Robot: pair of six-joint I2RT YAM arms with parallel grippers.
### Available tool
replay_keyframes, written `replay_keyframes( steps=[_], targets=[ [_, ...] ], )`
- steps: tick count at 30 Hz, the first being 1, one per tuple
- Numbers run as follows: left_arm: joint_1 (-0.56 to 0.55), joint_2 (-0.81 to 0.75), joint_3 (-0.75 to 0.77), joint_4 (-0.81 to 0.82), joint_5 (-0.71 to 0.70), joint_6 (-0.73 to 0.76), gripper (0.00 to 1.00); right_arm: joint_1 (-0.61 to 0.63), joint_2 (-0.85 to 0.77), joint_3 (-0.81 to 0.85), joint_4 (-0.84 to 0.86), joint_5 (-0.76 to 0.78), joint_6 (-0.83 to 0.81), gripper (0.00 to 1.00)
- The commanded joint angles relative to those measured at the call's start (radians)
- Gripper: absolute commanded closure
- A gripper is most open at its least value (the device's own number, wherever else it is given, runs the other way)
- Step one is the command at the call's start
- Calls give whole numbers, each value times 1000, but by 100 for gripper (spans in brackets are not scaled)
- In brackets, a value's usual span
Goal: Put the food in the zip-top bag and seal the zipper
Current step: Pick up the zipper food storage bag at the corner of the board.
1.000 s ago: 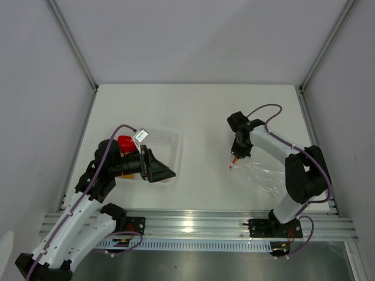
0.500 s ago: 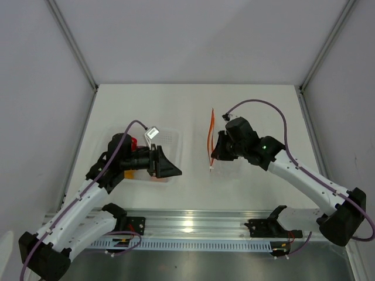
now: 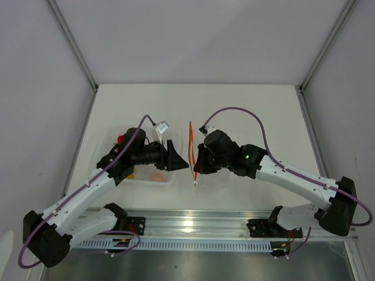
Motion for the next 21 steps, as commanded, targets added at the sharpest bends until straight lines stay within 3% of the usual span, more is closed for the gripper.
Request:
replay_keyframes(
  steps=[1,3,15,18,21],
  targets=[
    [-6,34,43,23,-53,23,33,31,7,56,31,50,22,100],
    [-11,63,58,26,-58,29,40,48,10,64,23,68,26,100],
    [-12,144,89,40,-111,49,45,100,-9,91,-8,105,33,100],
    [-12,164,95,49,-104,56,59,108,-12,101,-24,119,36,100],
    [-12,166,103,38,-102,66,83,114,-7,119,-58,145,39,100]
  ],
)
